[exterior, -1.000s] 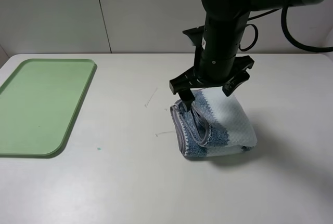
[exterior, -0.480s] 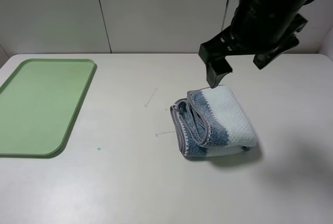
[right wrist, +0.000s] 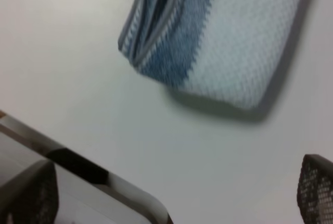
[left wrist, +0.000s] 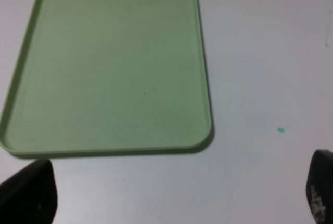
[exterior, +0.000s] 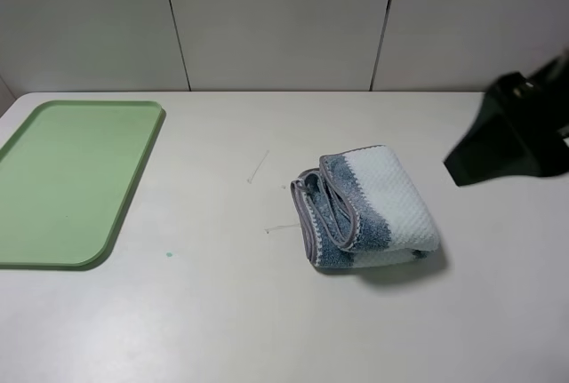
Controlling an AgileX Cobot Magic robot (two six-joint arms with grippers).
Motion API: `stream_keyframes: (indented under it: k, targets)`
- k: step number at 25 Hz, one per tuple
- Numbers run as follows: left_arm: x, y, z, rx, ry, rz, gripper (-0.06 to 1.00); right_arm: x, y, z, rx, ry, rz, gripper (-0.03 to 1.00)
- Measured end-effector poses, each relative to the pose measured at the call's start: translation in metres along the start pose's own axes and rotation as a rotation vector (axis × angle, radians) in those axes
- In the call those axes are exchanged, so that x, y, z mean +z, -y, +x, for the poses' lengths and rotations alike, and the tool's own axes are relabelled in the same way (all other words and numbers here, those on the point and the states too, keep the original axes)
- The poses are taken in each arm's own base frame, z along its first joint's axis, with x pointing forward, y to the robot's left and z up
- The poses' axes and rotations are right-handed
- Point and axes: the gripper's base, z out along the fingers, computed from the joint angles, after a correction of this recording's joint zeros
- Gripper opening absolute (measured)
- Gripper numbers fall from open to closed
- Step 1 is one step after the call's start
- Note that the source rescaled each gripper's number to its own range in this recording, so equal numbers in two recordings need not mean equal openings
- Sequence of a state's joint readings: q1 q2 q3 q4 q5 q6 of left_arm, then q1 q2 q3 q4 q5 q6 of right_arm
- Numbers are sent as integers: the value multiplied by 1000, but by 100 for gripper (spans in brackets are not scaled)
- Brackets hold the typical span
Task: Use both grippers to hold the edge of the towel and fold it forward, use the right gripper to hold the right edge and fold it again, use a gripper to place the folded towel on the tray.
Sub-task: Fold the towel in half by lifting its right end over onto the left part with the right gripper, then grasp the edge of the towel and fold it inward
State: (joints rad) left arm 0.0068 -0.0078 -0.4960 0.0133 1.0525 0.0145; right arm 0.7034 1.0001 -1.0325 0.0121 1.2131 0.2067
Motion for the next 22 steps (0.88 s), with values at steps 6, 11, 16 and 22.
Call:
stream_keyframes:
  k: [6, 11, 16, 22]
  targets:
    - [0, 0, 0, 0, 0, 0, 95, -18, 15, 54, -72, 102, 22, 100]
    - [0, 0, 0, 0, 0, 0, 95, -23, 32, 87, -1, 275, 75, 100]
    - [0, 0, 0, 0, 0, 0, 95, -19, 48, 118, 139, 411, 212, 100]
    - [0, 0, 0, 0, 0, 0, 95, -14, 50, 155, 165, 513, 388, 100]
